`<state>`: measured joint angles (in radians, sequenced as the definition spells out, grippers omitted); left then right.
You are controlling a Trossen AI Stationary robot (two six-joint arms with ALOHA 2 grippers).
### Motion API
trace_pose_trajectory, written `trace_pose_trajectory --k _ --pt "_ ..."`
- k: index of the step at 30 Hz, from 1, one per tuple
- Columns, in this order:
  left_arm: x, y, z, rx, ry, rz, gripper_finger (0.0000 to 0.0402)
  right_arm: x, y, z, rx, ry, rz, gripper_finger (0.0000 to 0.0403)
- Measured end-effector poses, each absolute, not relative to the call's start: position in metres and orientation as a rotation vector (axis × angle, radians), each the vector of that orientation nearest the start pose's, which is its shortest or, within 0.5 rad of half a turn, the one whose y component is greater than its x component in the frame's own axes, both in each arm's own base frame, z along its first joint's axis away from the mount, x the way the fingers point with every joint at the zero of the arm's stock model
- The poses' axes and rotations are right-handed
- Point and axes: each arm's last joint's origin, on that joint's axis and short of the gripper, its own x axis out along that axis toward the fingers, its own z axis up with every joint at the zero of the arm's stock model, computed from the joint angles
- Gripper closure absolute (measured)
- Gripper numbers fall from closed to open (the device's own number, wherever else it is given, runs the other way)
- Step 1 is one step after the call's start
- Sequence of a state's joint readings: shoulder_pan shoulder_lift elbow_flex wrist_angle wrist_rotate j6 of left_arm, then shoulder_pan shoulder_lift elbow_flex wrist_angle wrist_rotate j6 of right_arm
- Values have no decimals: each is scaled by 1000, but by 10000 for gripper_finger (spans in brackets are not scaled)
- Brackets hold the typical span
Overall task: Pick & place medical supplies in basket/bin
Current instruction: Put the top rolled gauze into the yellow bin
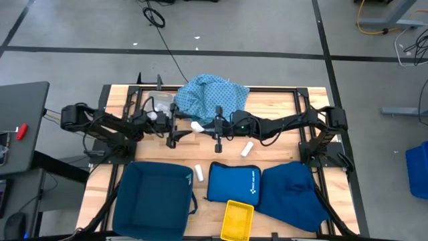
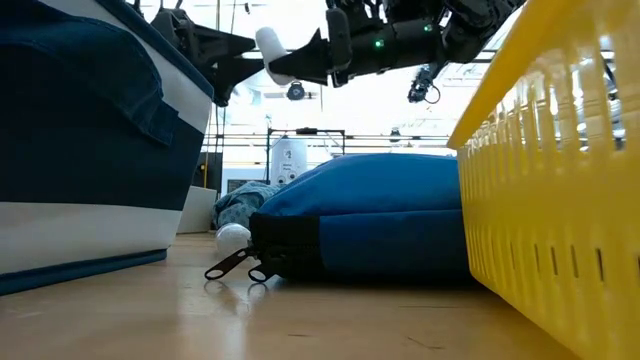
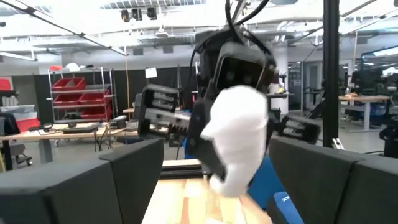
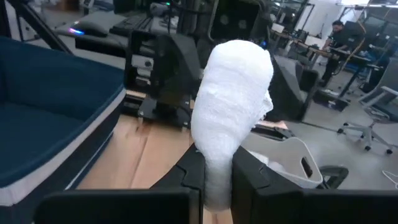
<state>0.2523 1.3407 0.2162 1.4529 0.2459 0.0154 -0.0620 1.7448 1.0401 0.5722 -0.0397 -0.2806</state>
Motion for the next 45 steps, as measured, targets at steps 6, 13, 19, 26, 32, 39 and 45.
trace_pose_trajectory --k 6,13,19,26,32,39,45 --pt "214 46 195 84 -334 -10 104 388 -23 236 -270 118 0 366" --pt "229 40 201 92 -360 -48 105 389 -23 233 -260 122 3 366" --pt "236 35 206 99 -380 -60 134 389 -23 233 -259 123 15 366" --pt "237 32 207 103 -381 -50 215 389 -23 233 -258 127 22 366" --pt "238 32 206 107 -371 -42 309 389 -22 233 -258 129 24 366" --pt "238 32 204 122 -357 -43 355 389 -22 232 -258 135 24 366" --pt "239 31 203 125 -345 -55 355 389 -22 231 -257 148 26 366"
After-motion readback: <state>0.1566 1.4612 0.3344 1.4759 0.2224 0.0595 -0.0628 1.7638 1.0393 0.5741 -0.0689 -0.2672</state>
